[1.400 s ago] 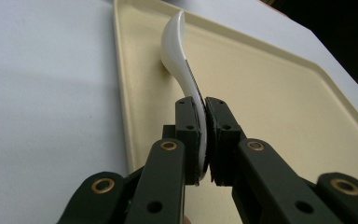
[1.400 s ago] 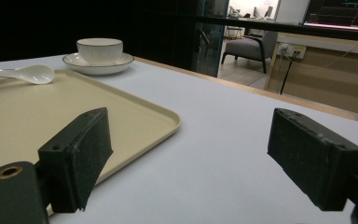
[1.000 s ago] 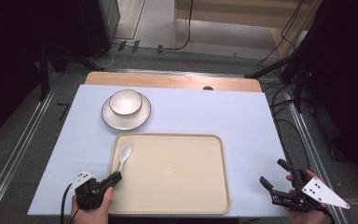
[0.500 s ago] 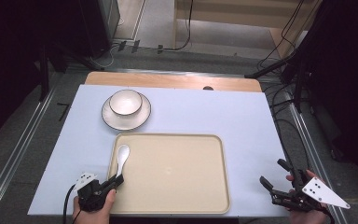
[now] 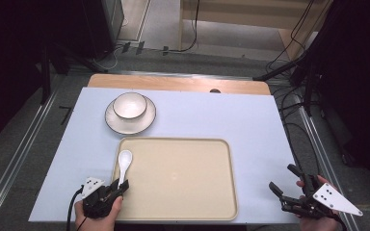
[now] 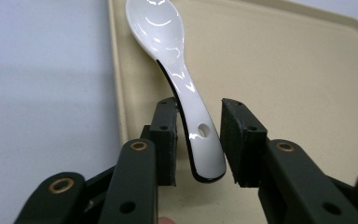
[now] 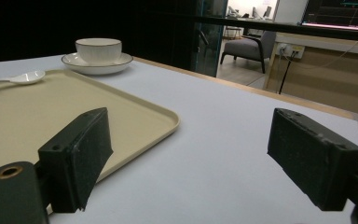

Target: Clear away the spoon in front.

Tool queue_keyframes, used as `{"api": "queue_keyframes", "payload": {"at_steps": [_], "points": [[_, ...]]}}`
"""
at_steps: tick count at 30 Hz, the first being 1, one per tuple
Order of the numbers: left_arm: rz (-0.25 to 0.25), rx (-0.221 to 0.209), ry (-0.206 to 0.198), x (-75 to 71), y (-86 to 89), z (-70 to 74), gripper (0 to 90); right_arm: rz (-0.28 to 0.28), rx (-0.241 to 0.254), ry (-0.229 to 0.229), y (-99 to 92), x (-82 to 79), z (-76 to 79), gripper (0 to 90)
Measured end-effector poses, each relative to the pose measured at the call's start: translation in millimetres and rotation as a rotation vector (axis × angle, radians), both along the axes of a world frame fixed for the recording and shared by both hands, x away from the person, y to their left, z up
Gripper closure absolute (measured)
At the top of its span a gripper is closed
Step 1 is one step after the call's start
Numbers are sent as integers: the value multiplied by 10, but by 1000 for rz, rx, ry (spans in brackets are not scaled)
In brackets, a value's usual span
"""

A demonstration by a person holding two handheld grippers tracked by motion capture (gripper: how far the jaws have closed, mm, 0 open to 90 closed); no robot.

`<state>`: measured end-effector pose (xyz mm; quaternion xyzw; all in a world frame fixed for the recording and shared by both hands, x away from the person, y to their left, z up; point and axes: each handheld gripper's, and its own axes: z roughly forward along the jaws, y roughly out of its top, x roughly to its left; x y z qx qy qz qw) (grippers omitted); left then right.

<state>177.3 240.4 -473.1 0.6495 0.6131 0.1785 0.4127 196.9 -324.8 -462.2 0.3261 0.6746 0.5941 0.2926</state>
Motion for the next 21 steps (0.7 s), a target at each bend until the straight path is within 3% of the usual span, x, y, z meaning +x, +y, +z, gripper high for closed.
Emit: {"api": "queue_keyframes", "payload": {"at_steps": [7,13,21], "points": [[-11,52,-3,5,-42,17,624,-2,2,-3,-6,1,0,138],[13,81,-20,5,-26,57,609,-3,3,-3,-7,-2,2,138],[-1,77,-51,16,-22,120,512,0,1,3,0,-5,1,138]]}}
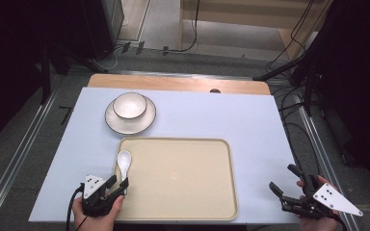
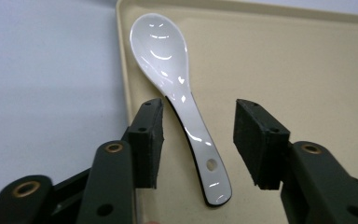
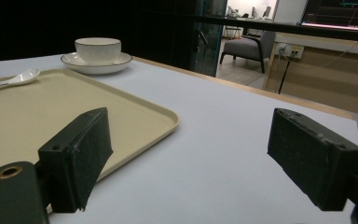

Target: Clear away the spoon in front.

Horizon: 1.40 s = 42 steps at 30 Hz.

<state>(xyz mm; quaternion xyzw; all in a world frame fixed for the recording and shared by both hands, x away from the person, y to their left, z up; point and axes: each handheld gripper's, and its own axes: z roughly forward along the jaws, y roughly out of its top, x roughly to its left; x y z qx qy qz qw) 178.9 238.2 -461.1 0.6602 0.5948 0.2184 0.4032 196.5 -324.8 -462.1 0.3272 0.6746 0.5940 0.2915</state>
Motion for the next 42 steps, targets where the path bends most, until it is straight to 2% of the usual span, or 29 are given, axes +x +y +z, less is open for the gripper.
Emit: {"api": "queue_keyframes", "payload": {"at_steps": [2,4,5,7,10,11,13,15,17,20,24,27,30,38,42], "points": [[-8,-7,-5,0,-4,27,507,0,-1,0,0,1,0,138],[-7,-6,-16,-2,-7,50,434,-1,0,-3,0,1,1,138],[-2,-3,-20,-1,-13,64,434,-1,0,-3,0,1,1,138],[-11,-11,-30,10,-12,87,323,0,-2,-2,-2,1,-1,138],[-33,-18,-52,16,-26,131,270,0,-2,-3,-4,1,-1,138],[-40,-3,-72,12,-39,157,200,-2,-1,-5,-4,2,1,138],[-46,0,-77,20,-41,170,121,-1,-1,-3,-2,1,0,138],[-41,5,-90,28,-36,187,93,0,0,-1,-1,0,0,138],[-52,-7,-97,39,-24,209,1,-1,0,-2,-2,1,1,138],[-101,-3,-144,44,-6,295,0,0,-3,-1,-3,1,-2,138],[-124,-34,-163,62,32,353,0,-2,-3,-3,-5,4,-3,138],[-185,-38,-183,54,120,389,0,-1,-2,-2,-3,1,-1,138],[-192,-30,-202,49,184,407,0,-3,-1,-5,-8,1,-3,138],[-218,-84,-248,68,413,424,0,-5,-6,-1,0,4,-5,138],[-232,-74,-263,83,505,425,0,-5,-4,-1,-1,7,-8,138]]}}
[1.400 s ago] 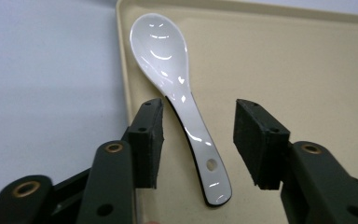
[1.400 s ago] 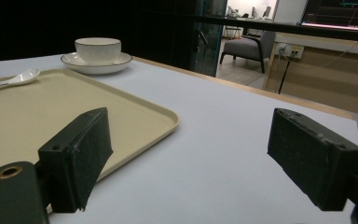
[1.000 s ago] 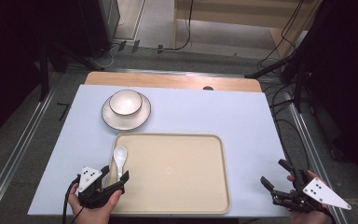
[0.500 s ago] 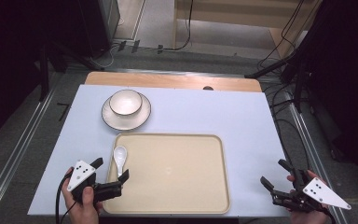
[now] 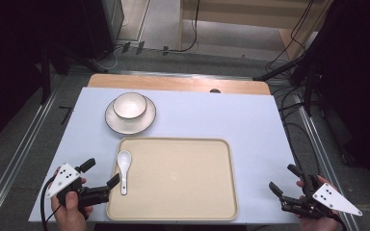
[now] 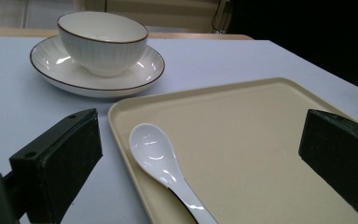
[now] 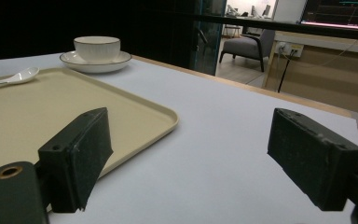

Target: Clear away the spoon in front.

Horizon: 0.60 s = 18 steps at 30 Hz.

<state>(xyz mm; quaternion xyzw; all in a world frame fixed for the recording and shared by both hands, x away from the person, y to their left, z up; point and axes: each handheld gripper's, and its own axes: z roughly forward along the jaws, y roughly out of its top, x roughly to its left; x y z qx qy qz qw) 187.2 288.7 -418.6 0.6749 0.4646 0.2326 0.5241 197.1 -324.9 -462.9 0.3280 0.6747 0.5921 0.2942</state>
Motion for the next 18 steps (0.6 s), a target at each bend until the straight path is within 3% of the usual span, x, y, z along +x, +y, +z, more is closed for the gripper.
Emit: {"api": "queue_keyframes", "payload": {"at_steps": [12,18], "points": [[16,4,-64,15,355,6,0,-1,1,4,7,-1,-15,137],[4,16,-71,30,536,-3,0,0,2,9,12,-1,-20,137]]}}
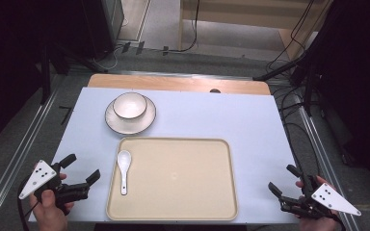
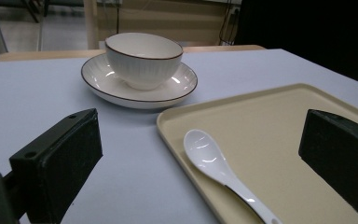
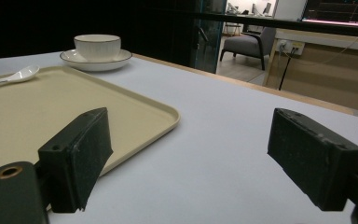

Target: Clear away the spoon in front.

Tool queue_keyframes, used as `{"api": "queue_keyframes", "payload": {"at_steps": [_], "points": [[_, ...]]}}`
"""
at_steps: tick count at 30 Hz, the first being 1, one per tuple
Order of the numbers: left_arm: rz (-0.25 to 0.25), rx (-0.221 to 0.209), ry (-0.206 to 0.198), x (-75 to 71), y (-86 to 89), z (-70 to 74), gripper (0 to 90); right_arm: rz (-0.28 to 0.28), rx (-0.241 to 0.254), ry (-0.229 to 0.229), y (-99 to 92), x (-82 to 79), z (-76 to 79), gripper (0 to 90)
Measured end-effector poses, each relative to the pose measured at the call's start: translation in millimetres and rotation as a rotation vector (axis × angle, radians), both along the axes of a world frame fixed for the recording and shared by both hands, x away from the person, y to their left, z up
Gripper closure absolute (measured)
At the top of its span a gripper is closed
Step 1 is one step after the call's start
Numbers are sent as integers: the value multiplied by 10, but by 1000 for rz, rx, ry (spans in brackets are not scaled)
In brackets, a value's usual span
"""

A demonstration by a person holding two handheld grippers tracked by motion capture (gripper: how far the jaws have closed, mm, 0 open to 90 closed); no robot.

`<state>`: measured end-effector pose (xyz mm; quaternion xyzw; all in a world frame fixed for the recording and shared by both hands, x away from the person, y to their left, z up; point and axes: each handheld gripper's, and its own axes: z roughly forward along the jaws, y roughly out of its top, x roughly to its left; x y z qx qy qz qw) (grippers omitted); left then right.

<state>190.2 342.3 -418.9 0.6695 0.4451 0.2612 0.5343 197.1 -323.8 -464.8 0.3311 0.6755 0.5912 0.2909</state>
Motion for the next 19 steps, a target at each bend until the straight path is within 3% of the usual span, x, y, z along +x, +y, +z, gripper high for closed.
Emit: {"api": "queue_keyframes", "payload": {"at_steps": [3,9,14,19], "points": [[-5,-36,-9,-9,109,-12,0,-3,-3,1,-10,7,-8,137],[24,-27,-3,-19,246,-42,0,-3,-6,-1,-19,6,-9,137],[32,-32,-16,-50,234,-3,0,-6,-4,3,-29,4,-11,138],[26,-32,-5,-41,209,-11,0,-6,-7,-3,-28,-4,-1,138]]}}
